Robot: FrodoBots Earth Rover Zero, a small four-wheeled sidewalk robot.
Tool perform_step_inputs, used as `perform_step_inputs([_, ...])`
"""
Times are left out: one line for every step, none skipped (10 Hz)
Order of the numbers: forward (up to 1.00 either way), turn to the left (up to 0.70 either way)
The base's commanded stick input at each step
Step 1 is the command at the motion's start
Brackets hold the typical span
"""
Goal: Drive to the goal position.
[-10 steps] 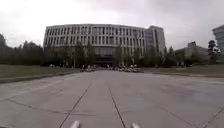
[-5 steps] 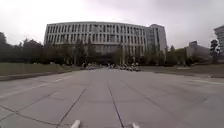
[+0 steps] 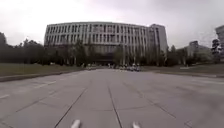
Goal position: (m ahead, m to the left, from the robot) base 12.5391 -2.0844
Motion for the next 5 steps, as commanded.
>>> perform_step_inputs([0.7,0.0])
perform_step_inputs([0.7,0.0])
perform_step_inputs([0.7,0.0])
perform_step_inputs([0.7,0.0])
perform_step_inputs([0.7,0.0])
